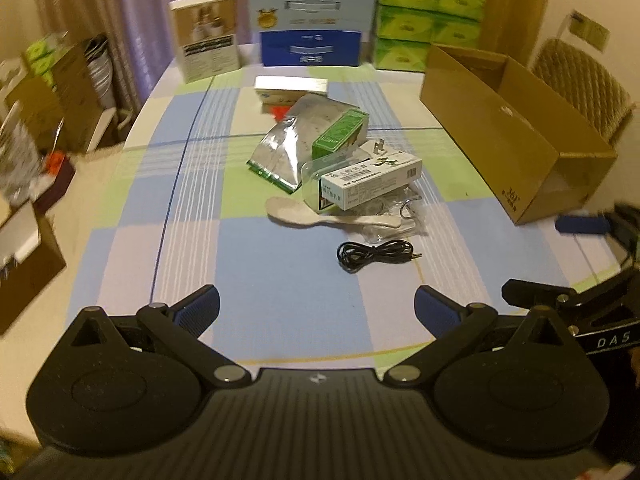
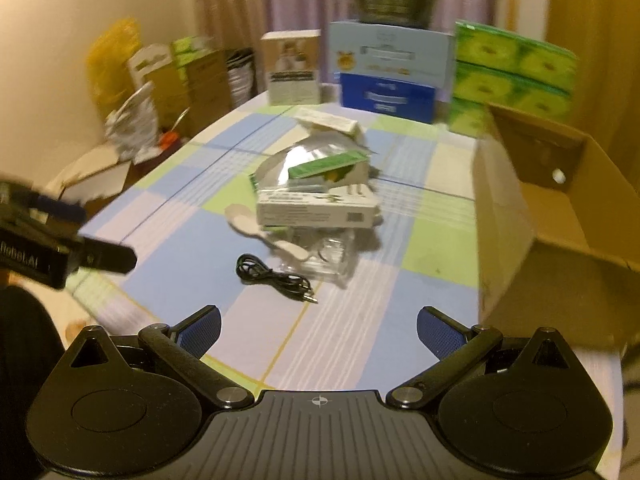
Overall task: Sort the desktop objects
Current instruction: 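Move both tools toward the spoon and black cable on the table, then grasp the black cable with the right tool while the left tool grasps the white spoon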
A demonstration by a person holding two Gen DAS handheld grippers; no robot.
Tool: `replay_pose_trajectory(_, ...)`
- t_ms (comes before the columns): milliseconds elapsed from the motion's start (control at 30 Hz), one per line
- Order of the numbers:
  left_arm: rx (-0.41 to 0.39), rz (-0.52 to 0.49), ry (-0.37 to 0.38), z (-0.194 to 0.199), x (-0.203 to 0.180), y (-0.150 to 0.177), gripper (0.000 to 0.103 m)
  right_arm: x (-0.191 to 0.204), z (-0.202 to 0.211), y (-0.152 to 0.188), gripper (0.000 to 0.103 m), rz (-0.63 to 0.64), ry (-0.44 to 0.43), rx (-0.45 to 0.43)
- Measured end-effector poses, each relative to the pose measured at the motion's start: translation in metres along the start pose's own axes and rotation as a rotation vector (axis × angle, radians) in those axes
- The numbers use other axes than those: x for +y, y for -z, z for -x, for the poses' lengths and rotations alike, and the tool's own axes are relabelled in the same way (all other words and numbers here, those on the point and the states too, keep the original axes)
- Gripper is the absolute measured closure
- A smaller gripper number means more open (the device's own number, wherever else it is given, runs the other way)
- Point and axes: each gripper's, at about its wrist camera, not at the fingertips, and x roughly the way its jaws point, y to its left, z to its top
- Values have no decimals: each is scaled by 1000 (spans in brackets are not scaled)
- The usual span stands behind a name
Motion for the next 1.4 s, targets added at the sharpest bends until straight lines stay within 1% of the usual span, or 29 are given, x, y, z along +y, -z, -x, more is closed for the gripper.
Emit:
replay_pose_trajectory(67, 1, -58, 10, -4, 2, -5, 1, 1, -8, -3, 2, 56, -22, 12)
replay_pose_trajectory(167, 10, -157, 44, -13, 5, -13, 1, 4, -21, -6, 2, 151, -49, 27)
replay_pose_trajectory(267, 12, -256, 54, -24, 9, -21, 3, 6, -36, -8, 2, 245, -89, 35)
replay_pose_trajectory(300, 11, -285, 60, -28, 11, -23, 5, 8, -41, -9, 2, 278, -104, 29)
replay_pose_trajectory(333, 10, -309, 70, -32, 12, -25, 8, 11, -48, -9, 5, 320, -120, 25)
replay_pose_trajectory(367, 7, -332, 83, -38, 14, -28, 9, 12, -54, -11, 17, 351, -129, 29)
replay_pose_trajectory(400, 4, -348, 95, -43, 16, -30, 9, 14, -61, -11, 24, 384, -141, 40)
replay_pose_trajectory(433, 1, -360, 109, -48, 19, -33, 12, 17, -70, -12, 33, 411, -156, 55)
replay_pose_trajectory(467, 2, -373, 125, -54, 21, -36, 12, 18, -77, -13, 39, 431, -173, 70)
replay_pose_trajectory(500, 4, -388, 140, -58, 23, -37, 14, 20, -85, -14, 41, 452, -188, 84)
replay_pose_trajectory(567, 10, -433, 144, -69, 25, -40, 16, 26, -99, -14, 50, 508, -207, 97)
replay_pose_trajectory(633, 17, -478, 150, -80, 26, -41, 17, 31, -113, -15, 55, 561, -216, 110)
replay_pose_trajectory(767, 30, -555, 179, -100, 30, -40, 22, 34, -137, -16, 68, 615, -243, 136)
replay_pose_trajectory(967, 35, -721, 193, -133, 36, -41, 22, 37, -163, -17, 69, 688, -262, 167)
replay_pose_trajectory(1033, 32, -755, 214, -146, 41, -44, 22, 36, -169, -19, 69, 692, -270, 173)
replay_pose_trajectory(1167, 28, -858, 247, -174, 43, -52, 25, 34, -174, -23, 70, 682, -281, 178)
replay_pose_trajectory(1267, 22, -922, 300, -190, 44, -56, 26, 36, -172, -22, 74, 682, -283, 179)
replay_pose_trajectory(1333, 23, -945, 342, -198, 45, -59, 33, 38, -170, -22, 77, 693, -277, 182)
replay_pose_trajectory(1367, 24, -941, 361, -201, 45, -63, 35, 40, -168, -21, 80, 697, -276, 184)
replay_pose_trajectory(1400, 32, -934, 373, -204, 46, -67, 41, 40, -167, -21, 80, 700, -274, 185)
